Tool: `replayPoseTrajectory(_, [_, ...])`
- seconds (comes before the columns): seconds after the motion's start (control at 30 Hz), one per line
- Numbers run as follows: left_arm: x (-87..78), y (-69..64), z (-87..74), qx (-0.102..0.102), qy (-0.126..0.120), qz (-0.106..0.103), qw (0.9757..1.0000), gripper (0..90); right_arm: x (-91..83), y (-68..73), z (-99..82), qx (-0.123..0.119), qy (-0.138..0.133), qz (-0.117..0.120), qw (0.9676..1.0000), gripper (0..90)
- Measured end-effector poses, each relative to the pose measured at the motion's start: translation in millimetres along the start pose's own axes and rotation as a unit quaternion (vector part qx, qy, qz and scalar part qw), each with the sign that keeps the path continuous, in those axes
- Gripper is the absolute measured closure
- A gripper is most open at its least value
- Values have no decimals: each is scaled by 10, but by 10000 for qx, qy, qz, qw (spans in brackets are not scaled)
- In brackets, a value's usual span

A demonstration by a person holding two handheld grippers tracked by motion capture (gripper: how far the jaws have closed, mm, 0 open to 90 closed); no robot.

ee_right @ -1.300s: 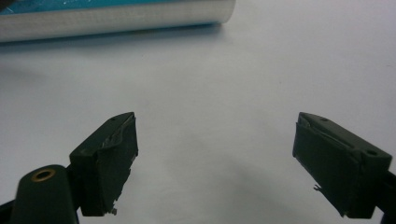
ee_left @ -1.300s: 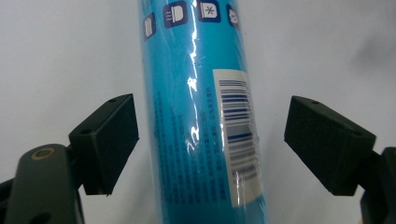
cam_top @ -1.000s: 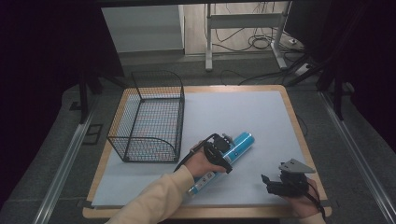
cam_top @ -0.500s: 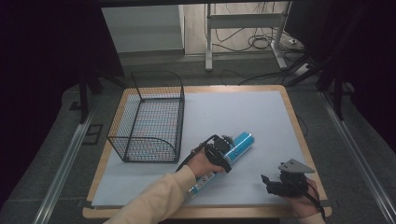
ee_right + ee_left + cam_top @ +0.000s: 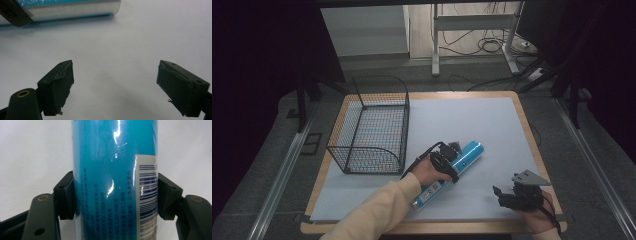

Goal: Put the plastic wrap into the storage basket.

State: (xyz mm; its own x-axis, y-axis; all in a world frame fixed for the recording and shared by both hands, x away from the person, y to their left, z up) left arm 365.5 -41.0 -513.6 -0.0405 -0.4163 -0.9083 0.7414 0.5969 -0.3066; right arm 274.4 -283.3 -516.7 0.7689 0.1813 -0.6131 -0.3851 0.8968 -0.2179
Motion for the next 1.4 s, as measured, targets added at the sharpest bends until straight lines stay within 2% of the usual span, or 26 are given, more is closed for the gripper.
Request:
replayPoseTrajectory(0.07, [-27, 1, 4, 45, 68, 32, 10000, 314, 2, -1, 1, 5, 1, -3, 10000, 144])
replayPoseTrajectory(0.13, [-58, 6, 7, 51, 67, -12, 10000, 314, 1, -2, 2, 3, -6, -1, 10000, 144])
replayPoseTrajectory(0.27, [-104, 6, 9, 107, 63, 28, 9999, 314, -5, -7, 3, 14, -15, -9, 10000, 144])
replayPoseTrajectory(0.37, [-127, 6, 0, 64, 15, 2, 10000, 314, -8, -9, 4, 13, -25, -14, 10000, 144])
replayPoseTrajectory(0.5, [-170, 16, -8, 130, -39, -5, 9999, 315, -10, -10, 5, 20, -31, -22, 10000, 144])
replayPoseTrajectory(0.8, [-227, 18, -7, 139, -105, 2, 9998, 315, -7, -11, 2, 2, -20, -31, 10000, 144])
replayPoseTrajectory(0.93, [-293, 7, -8, 201, -142, -3, 9997, 315, -9, -14, 3, 8, -30, -37, 10000, 144])
replayPoseTrajectory(1.27, [-434, 16, -34, 207, -292, -51, 9993, 315, -7, -21, 2, 6, -38, -38, 10000, 144])
replayPoseTrajectory(1.4, [-538, 8, -40, 267, -366, -42, 9990, 315, -4, -23, -2, 7, -30, -41, 10000, 144])
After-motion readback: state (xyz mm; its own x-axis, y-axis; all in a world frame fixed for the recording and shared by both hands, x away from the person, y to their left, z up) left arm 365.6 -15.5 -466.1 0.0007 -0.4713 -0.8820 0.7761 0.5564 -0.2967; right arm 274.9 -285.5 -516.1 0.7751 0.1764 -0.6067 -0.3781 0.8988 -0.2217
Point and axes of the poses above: each handheld gripper's, and its own axes: x roughly forward along the jaws, z roughly out of its top, y roughly to its left, the point moved 2 cm from there along x, roughly forward along the jaws, and after that the axes turned 9 degrees about -z, right-handed, at the moved point
